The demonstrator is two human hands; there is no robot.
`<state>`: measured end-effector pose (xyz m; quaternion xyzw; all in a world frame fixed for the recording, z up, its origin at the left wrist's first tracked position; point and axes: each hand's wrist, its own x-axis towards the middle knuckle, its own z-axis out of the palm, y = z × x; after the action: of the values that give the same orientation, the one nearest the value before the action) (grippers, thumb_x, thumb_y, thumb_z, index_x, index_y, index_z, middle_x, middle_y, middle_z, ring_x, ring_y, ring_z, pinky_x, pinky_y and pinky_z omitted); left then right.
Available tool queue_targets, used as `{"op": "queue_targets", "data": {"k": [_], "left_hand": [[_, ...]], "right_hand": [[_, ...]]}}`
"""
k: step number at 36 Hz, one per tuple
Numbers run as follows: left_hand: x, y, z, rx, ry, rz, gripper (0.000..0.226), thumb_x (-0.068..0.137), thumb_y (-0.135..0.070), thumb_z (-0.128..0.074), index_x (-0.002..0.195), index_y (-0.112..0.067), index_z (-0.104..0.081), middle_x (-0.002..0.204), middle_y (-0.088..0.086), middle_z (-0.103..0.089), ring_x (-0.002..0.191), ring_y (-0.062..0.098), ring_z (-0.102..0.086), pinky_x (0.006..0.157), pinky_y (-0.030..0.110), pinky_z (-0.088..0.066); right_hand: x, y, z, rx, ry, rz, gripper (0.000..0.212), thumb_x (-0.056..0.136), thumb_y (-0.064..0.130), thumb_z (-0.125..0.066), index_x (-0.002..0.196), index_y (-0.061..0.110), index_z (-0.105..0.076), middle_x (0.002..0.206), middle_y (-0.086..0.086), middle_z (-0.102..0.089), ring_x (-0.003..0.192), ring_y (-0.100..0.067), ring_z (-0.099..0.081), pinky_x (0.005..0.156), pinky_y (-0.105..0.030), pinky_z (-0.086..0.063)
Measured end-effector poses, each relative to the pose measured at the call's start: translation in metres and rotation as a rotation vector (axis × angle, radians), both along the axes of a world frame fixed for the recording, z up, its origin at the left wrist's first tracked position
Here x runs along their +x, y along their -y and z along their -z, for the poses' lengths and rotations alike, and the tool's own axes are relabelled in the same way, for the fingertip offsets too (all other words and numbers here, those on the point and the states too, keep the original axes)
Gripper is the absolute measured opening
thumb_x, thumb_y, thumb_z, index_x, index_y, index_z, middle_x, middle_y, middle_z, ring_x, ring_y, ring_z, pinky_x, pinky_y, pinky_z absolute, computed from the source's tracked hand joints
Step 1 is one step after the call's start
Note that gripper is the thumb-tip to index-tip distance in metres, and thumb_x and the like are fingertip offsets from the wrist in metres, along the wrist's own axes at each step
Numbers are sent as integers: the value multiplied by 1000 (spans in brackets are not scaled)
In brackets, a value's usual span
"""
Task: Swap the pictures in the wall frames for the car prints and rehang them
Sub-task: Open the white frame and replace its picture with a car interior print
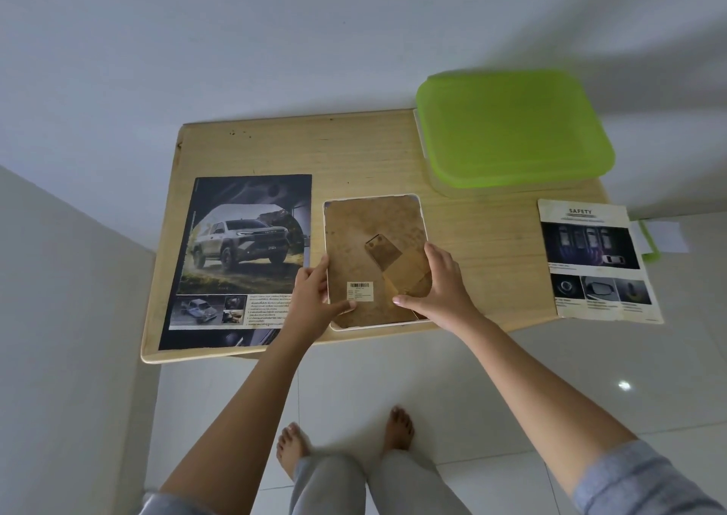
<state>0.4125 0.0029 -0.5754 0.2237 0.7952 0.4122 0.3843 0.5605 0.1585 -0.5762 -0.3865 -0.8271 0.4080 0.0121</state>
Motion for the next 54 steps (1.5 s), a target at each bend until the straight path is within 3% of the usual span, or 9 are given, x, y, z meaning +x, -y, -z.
{"op": "queue_targets", "data": {"k": [7, 11, 15, 22, 34, 40, 44, 50, 54], "left_hand": [[0, -2, -5, -72, -61, 46, 95, 75, -20, -75, 149, -20, -15, 137, 9, -31, 127, 26, -42, 102, 39, -41], [1, -1, -4, -111, -117, 74, 96, 76, -27, -75, 149, -20, -13, 135, 8, -31, 127, 25, -39, 105, 40, -38], [6, 2, -3, -111, -166, 86, 92, 79, -32, -71, 149, -18, -12, 136, 6, -29, 128, 24, -36, 106, 38, -37], [8, 2, -1, -99, -189, 65, 92, 79, -31, -72, 148, -17, -13, 131, 7, -30, 125, 21, -37, 105, 33, -37], [6, -1, 2, -132, -168, 77, 93, 78, -31, -72, 148, -20, -13, 136, 7, -29, 128, 23, -36, 106, 38, -38], [12, -3, 0, -171, -213, 73, 93, 80, -35, -70, 149, -20, -9, 139, 5, -24, 131, 25, -30, 109, 41, -34], [27, -8, -2, -207, -290, 32, 102, 75, -45, -70, 148, -16, -5, 135, 3, -20, 128, 25, -25, 107, 42, -35], [52, -19, -6, -305, -357, -31, 130, 60, -63, -73, 147, -10, 5, 143, 9, -11, 133, 28, -9, 110, 43, -23], [60, -23, -7, -326, -375, -52, 138, 53, -68, -74, 147, -7, 8, 144, 12, -10, 133, 30, -9, 113, 41, -17]], "right_hand": [[8, -7, -2, -65, -9, -51, 104, 72, 39, -76, 149, 17, -10, 155, 6, -10, 142, -12, -10, 111, -24, -13], [14, -17, -5, -111, -53, -51, 82, 83, 35, -67, 148, 17, -19, 154, 5, -19, 141, -9, -18, 111, -22, -15], [16, -19, -4, -46, -88, -3, 60, 90, 22, -58, 143, 11, -32, 141, -3, -38, 132, -16, -35, 108, -23, -26], [18, -13, 7, 112, -113, -43, 51, 93, 17, -52, 140, 9, -36, 123, -8, -46, 114, -21, -45, 99, -24, -34], [12, -10, 13, 284, -37, -120, 47, 95, 18, -47, 139, 5, -38, 123, -15, -44, 113, -27, -43, 98, -30, -35], [19, -20, -1, 13, -16, -133, 58, 93, 26, -53, 144, 15, -28, 124, 4, -34, 109, -12, -42, 98, -22, -33], [27, -26, -7, -158, 12, -191, 67, 91, 25, -57, 147, 19, -21, 137, 8, -27, 124, -1, -28, 101, -15, -19], [36, -24, -5, -252, -79, -113, 54, 95, 9, -48, 144, 17, -28, 141, 9, -30, 123, 1, -31, 88, 8, -21], [38, -23, 0, -281, -120, -84, 52, 95, 8, -46, 144, 17, -30, 141, 11, -30, 127, 2, -29, 92, 5, -21]]}}
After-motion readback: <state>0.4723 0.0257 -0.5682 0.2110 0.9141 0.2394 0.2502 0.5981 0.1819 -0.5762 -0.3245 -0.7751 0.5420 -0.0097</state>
